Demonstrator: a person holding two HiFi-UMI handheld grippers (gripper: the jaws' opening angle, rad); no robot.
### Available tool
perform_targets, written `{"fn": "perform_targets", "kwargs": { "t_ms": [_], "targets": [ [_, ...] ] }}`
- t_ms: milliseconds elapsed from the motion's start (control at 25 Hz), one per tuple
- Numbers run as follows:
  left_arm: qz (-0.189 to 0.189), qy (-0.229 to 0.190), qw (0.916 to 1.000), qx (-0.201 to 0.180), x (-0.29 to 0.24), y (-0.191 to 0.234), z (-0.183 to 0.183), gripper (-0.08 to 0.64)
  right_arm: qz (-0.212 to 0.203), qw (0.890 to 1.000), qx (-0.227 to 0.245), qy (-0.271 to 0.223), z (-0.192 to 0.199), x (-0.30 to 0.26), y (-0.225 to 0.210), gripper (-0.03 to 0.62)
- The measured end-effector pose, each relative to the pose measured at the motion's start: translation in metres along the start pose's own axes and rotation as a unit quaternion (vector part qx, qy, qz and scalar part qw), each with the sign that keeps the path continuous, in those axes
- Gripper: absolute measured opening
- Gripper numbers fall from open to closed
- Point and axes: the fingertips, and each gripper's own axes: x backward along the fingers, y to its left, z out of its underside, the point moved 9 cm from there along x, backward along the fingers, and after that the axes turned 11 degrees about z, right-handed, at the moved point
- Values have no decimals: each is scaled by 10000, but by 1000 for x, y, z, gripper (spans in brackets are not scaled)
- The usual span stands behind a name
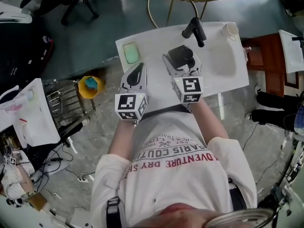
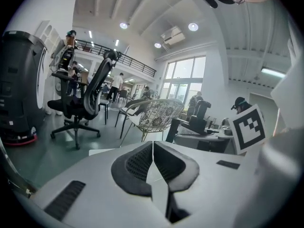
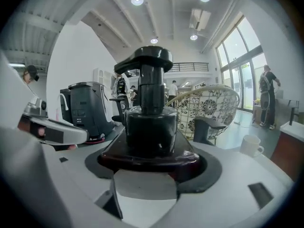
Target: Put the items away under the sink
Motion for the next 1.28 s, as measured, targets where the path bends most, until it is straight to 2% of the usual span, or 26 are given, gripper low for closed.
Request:
{"fn": "perform_targets", "kwargs": {
  "t_ms": [200,440,640,760,1080,1280],
  "targets": [
    [416,-22,9990,-161,6,-24,0,28,310,9994,44,-134,-5,49,-3,374],
    [585,-8,9980,-234,11,-63,6,28,356,9993,-6,-145,6,94,-19,374],
    [412,-140,9985,-337,23,-109,14,28,247,9995,-42,-185,21,136,-43,374],
    [340,-278,9988,-232,34,-146,27,28,124,9997,-55,-217,31,169,-58,374],
    [28,-408,9992,-6,70,-253,98,28,-246,9995,106,-157,86,270,-100,374],
    [-195,-469,9985,187,96,-303,138,28,-446,9986,250,-166,115,322,-116,373]
  ]
}}
